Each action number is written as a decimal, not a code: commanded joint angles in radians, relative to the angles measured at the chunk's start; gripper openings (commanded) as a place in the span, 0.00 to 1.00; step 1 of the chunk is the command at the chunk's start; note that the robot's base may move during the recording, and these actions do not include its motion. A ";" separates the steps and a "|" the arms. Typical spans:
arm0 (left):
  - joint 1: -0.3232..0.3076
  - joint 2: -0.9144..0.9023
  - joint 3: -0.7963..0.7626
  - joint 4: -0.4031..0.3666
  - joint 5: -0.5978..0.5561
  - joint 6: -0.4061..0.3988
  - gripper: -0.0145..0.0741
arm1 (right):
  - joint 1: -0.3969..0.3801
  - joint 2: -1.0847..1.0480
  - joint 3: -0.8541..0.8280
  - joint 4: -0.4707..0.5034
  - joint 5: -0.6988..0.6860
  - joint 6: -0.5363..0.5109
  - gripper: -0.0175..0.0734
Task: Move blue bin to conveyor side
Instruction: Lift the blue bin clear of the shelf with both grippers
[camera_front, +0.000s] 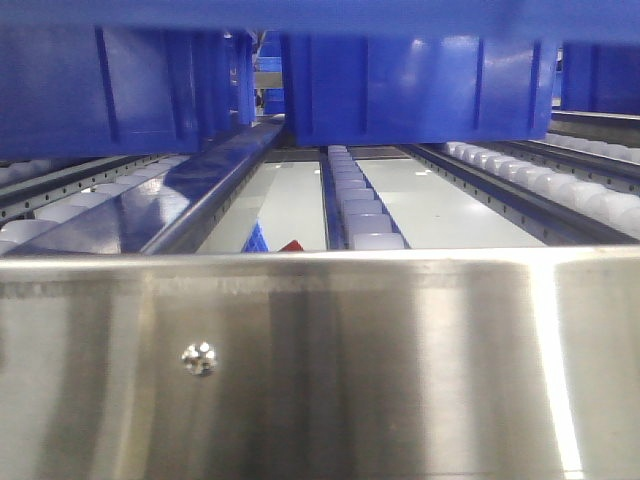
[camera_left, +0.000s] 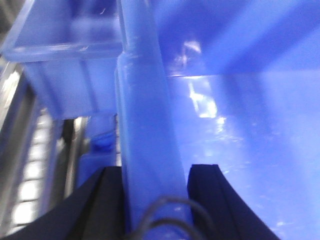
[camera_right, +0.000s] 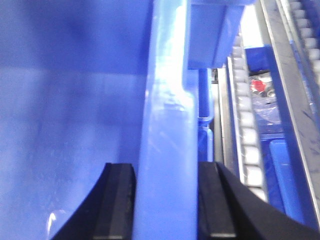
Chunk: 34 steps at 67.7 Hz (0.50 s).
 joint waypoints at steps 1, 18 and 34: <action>-0.002 -0.060 0.041 0.007 -0.106 0.014 0.14 | -0.003 -0.082 0.061 -0.088 -0.119 -0.016 0.10; -0.002 -0.185 0.194 0.006 -0.157 0.014 0.14 | -0.003 -0.235 0.217 -0.088 -0.194 -0.036 0.10; -0.002 -0.239 0.229 0.006 -0.216 0.014 0.14 | -0.003 -0.296 0.235 -0.088 -0.319 -0.056 0.10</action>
